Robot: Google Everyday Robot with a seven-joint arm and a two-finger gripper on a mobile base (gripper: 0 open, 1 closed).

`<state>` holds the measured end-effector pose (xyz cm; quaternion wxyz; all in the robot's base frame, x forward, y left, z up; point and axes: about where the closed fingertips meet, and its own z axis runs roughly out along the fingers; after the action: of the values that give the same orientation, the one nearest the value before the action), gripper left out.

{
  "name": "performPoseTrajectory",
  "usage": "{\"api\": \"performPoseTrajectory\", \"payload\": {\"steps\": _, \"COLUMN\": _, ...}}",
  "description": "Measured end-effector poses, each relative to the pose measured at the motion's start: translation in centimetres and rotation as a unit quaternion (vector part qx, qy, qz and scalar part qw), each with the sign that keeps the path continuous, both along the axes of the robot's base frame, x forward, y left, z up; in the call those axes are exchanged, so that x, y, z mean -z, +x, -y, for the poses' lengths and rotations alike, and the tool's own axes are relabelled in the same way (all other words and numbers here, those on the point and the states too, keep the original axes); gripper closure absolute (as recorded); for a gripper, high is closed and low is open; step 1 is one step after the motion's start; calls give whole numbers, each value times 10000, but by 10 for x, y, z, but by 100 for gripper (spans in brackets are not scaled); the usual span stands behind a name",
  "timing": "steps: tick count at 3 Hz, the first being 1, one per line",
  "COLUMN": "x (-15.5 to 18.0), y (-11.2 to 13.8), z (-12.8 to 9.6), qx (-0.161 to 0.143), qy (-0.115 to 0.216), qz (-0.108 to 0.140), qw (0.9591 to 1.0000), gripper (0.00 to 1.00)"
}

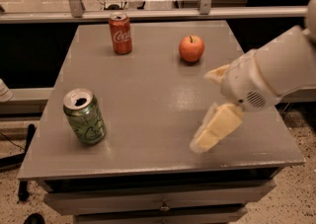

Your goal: Knock green can over

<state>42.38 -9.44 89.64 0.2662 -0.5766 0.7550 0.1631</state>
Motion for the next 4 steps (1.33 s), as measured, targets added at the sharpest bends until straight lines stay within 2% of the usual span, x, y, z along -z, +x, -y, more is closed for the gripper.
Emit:
{"api": "performPoseTrajectory", "payload": {"steps": 1, "x": 15, "y": -10, "z": -46, "qx": -134, "qy": 479, "qz": -77, "qw": 9987, "gripper": 0}}
{"api": "performPoseTrajectory", "payload": {"steps": 3, "x": 18, "y": -12, "z": -49, "qx": -180, "qy": 549, "qz": 9, "qw": 9983, "gripper": 0}}
{"api": "performPoseTrajectory", "payload": {"steps": 4, "x": 40, "y": -14, "z": -70, "qx": -331, "qy": 940, "qz": 64, "qw": 9950, "gripper": 0}}
